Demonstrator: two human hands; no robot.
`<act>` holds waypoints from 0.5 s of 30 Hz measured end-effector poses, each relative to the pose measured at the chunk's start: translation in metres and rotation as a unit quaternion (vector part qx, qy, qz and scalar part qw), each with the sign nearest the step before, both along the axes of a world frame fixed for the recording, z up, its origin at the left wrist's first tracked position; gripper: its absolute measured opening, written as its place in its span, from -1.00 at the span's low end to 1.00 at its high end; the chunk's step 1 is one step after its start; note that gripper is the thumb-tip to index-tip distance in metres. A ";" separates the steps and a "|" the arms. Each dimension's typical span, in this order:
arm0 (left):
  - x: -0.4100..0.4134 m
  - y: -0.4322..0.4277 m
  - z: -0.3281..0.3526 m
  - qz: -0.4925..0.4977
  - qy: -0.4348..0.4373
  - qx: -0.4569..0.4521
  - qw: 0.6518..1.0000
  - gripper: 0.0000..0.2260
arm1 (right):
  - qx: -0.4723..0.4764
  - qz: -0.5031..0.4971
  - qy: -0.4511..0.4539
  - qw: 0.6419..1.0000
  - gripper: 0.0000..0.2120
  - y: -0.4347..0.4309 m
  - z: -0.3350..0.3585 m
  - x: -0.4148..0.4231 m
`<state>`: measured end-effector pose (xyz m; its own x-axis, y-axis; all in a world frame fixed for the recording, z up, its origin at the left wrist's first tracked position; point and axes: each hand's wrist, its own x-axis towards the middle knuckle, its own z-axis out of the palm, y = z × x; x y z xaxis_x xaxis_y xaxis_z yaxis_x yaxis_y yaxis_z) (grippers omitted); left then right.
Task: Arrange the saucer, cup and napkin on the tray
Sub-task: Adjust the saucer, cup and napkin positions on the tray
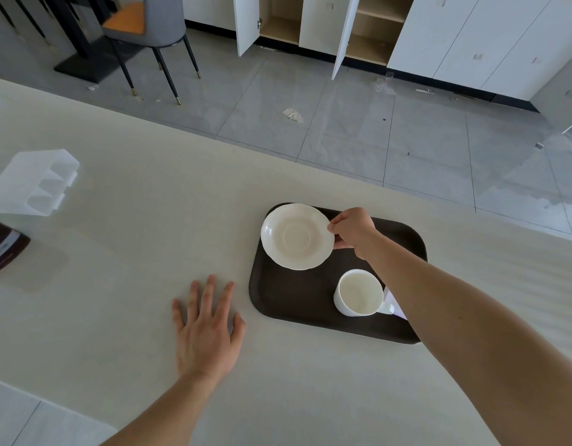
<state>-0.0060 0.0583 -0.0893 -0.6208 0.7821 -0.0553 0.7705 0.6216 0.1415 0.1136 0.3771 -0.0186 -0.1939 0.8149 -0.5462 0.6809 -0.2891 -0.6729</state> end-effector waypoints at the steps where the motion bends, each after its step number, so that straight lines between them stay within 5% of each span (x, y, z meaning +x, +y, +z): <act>1: 0.000 0.000 0.000 -0.001 0.001 0.001 1.000 -0.47 | -0.004 -0.002 0.003 1.000 -0.92 0.000 0.000 0.000; 15: 0.000 0.000 -0.003 0.003 0.001 -0.003 1.000 -0.47 | -0.095 -0.030 0.070 0.993 -0.90 -0.003 0.007 0.004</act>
